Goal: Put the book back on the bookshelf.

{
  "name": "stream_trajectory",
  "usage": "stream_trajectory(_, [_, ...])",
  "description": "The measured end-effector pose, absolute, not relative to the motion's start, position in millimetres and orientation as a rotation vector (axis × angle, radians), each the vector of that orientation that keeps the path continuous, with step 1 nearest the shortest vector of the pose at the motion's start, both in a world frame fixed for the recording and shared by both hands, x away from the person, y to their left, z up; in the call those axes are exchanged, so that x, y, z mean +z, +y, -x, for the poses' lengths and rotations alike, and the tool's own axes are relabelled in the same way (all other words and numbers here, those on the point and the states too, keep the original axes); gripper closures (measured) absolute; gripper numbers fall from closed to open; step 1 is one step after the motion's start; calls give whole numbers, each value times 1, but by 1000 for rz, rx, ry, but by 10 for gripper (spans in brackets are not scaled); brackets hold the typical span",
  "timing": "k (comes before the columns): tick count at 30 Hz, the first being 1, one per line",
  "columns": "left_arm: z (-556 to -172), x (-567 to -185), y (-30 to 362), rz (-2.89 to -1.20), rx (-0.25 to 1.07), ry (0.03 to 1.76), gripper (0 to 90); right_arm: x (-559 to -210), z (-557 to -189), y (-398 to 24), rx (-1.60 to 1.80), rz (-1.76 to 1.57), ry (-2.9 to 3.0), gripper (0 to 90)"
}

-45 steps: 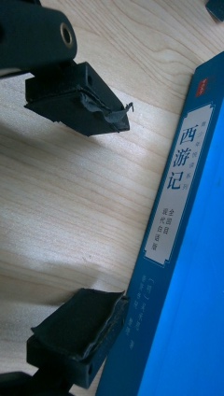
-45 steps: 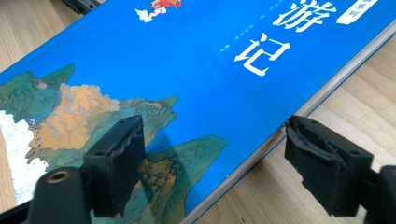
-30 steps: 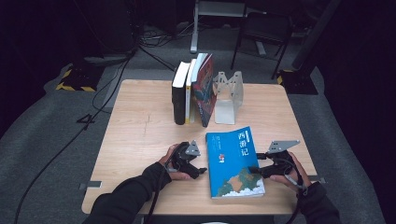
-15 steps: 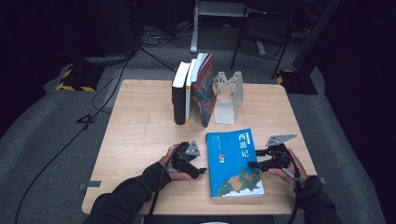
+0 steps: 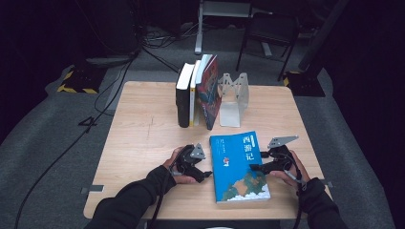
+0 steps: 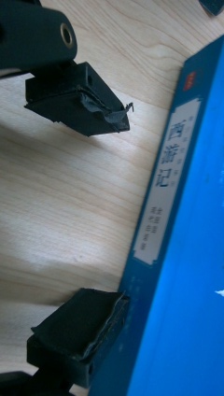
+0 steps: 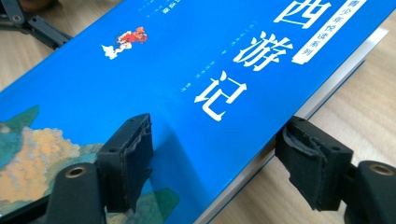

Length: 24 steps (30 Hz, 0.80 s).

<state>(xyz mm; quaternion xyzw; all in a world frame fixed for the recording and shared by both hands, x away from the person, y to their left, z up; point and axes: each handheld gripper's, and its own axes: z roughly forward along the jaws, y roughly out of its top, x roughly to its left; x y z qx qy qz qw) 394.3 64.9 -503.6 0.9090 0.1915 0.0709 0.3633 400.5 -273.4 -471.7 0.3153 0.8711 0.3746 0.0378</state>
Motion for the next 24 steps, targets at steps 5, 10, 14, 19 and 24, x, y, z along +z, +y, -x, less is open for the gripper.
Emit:
stream_trajectory(5, [-400,-504,65,-2350,172,490,118,-460,-394,-269,1274,-821,2653,541])
stream_trajectory(10, [-403,-504,65,-2344,180,497,120,-467,-403,-261,1238,-874,2713,420])
stream_trajectory(14, [-405,-504,65,-2342,182,503,121,-468,-412,-255,1254,-892,2736,493])
stream_trajectory(19, [-407,-503,67,-2331,194,523,165,-465,-415,-258,1332,-885,2721,692])
stream_trajectory(24, [-409,-504,68,-2314,204,549,198,-464,-403,-257,1380,-843,2627,735])
